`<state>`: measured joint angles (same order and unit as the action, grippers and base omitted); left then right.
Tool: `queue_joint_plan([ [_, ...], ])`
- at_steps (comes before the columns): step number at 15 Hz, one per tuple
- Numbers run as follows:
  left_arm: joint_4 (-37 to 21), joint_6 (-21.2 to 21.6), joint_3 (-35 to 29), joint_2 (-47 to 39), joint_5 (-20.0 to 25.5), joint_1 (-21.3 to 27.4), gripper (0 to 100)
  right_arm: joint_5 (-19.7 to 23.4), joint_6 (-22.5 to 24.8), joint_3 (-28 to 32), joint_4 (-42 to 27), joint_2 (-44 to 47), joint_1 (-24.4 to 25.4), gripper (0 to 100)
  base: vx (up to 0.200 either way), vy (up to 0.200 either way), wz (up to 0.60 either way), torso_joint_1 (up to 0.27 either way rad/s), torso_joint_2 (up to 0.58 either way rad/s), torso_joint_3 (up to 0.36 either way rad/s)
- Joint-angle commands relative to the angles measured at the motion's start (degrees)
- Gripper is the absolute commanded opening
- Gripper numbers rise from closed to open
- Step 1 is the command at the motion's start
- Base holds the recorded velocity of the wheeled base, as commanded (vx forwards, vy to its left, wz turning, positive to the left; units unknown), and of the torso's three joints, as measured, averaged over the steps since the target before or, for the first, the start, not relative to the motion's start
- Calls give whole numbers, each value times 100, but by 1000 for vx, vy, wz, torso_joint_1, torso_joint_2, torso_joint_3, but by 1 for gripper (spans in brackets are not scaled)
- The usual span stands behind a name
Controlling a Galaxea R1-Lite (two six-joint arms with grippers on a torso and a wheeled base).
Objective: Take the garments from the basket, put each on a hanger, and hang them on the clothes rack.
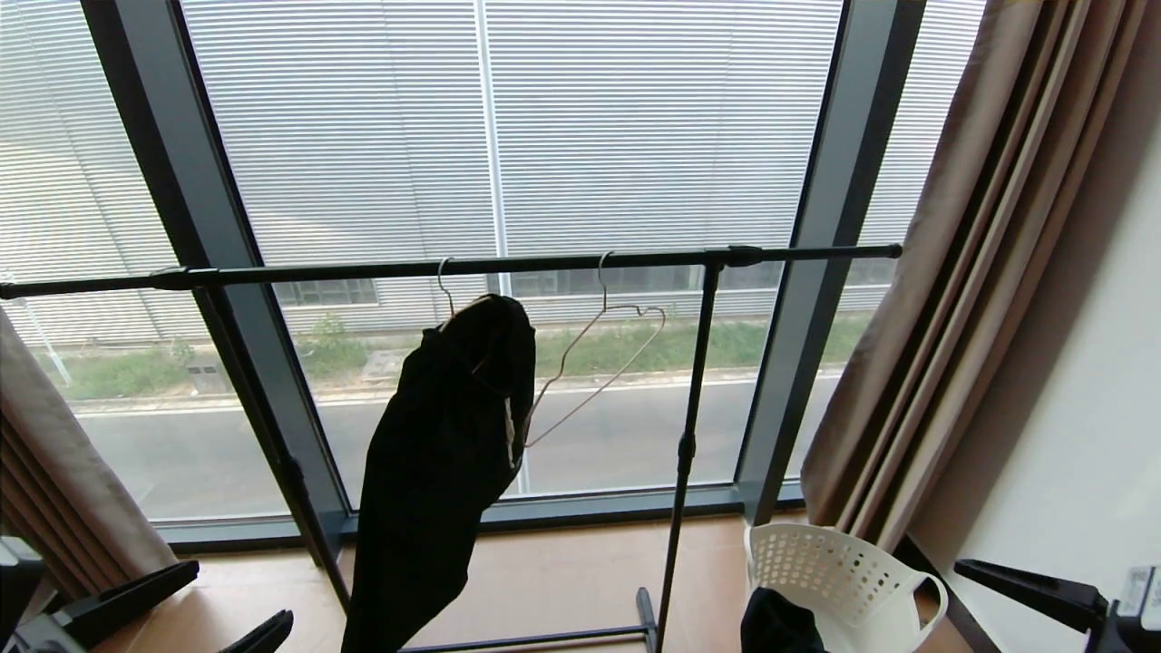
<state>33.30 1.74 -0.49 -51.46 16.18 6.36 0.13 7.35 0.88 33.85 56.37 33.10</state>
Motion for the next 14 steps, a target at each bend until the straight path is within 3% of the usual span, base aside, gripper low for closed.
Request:
queue_joint_plan([
  [1,-1300,72,49,1955,-27,5,100,-145,21,-79,-2594,-2956,-58,100,0,0,0,0,0,0],
  [3,-2285,89,49,2790,-203,-39,100,-110,21,97,-3658,-4011,-524,100,0,0,0,0,0,0],
  [5,-2988,116,49,3388,-396,-118,100,-93,21,229,-3913,-4389,-1429,100,0,0,0,0,0,0],
  [9,-3120,125,49,4100,-528,-759,100,-101,12,220,-3913,-5110,-2431,100,0,0,0,0,0,0],
  [14,-3128,98,40,5093,-528,-663,100,-22,-6,-26,-3341,-5514,-3248,100,0,0,0,0,0,0],
])
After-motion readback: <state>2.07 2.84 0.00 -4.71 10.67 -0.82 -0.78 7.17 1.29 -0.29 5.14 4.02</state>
